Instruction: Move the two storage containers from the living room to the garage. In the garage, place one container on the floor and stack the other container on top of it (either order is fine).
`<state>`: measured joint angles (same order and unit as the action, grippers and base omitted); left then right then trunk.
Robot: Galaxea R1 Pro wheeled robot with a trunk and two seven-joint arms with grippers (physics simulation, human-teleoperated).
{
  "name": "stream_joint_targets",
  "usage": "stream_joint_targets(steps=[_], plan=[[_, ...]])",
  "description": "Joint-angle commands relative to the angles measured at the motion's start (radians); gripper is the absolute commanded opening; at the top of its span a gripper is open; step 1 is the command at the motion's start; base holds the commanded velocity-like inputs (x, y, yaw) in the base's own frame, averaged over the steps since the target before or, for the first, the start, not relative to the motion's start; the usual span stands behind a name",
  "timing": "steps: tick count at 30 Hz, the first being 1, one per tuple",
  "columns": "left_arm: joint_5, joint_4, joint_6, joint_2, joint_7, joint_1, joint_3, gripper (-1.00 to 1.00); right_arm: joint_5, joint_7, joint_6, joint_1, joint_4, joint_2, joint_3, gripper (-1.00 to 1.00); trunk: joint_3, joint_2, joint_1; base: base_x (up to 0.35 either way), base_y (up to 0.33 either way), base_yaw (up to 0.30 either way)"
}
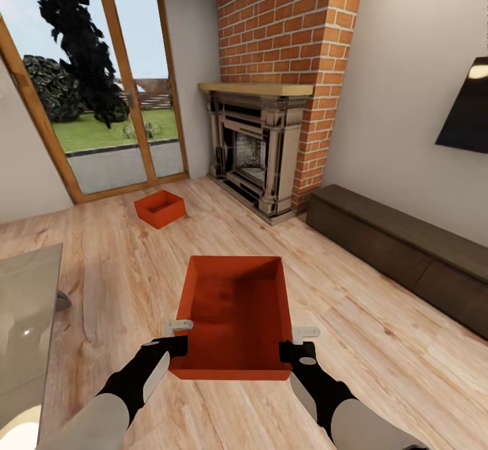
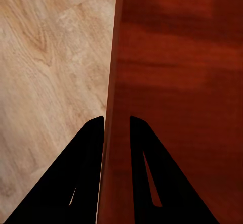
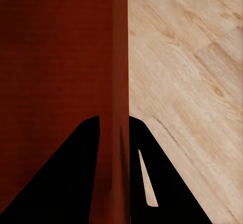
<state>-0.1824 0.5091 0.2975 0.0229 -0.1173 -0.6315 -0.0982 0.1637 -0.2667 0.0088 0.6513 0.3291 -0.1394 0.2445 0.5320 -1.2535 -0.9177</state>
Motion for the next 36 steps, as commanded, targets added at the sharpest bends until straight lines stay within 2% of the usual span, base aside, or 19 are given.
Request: stream_joint_targets(steps=[1, 36], plan=[[0.012, 0.002, 0.008, -0.002, -0.025, -0.001, 0.002, -1.0, -0.003, -0.059, 0.0, 0.001, 0.002, 0.004, -0.002, -1.0, -0.001, -0.001, 0.0, 0.0, 0.0, 0.0], [0.012, 0.002, 0.008, -0.001, -0.025, -0.001, 0.0, -1.0, -0.003, -0.059, 0.0, 0.001, 0.002, 0.004, -0.002, -1.0, -0.056, -0.001, 0.0, 0.0, 0.0, 0.0]])
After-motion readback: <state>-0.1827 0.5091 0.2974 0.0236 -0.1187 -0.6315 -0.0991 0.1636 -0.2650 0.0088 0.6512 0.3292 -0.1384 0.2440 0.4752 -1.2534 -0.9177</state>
